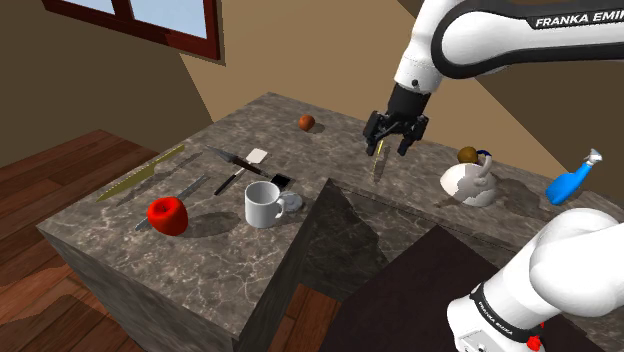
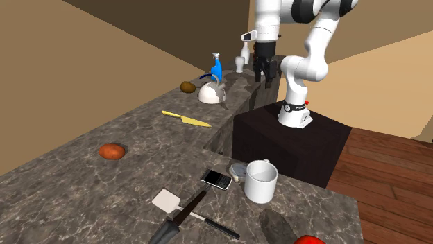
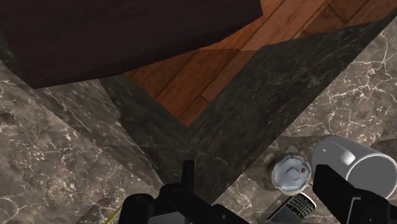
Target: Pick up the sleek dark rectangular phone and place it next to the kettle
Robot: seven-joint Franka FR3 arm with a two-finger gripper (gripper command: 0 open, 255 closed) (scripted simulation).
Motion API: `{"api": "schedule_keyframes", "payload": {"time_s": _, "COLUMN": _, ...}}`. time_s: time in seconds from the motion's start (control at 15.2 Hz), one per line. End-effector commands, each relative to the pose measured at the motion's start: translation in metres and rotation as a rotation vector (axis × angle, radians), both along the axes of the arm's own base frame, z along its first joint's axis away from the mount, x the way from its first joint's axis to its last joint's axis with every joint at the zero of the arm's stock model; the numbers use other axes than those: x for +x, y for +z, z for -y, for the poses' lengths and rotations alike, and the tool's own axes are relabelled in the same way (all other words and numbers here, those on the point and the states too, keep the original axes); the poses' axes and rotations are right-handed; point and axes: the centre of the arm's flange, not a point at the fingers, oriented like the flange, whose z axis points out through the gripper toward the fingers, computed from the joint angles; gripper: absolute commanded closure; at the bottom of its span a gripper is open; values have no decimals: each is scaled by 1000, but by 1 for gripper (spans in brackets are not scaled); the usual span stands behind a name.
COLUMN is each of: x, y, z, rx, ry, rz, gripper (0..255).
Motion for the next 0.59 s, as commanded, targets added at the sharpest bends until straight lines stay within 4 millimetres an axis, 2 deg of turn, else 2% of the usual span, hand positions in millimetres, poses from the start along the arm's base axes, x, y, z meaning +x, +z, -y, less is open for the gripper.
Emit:
{"api": "schedule_keyframes", "payload": {"time_s": 0.0, "x": 20, "y": -19, "z": -14, "rx": -1, "ry": -37, "rz": 1, "gripper": 0}}
{"api": "schedule_keyframes", "payload": {"time_s": 0.53, "x": 90, "y": -84, "z": -58, "rx": -9, "ry": -178, "rz": 1, "gripper": 0}}
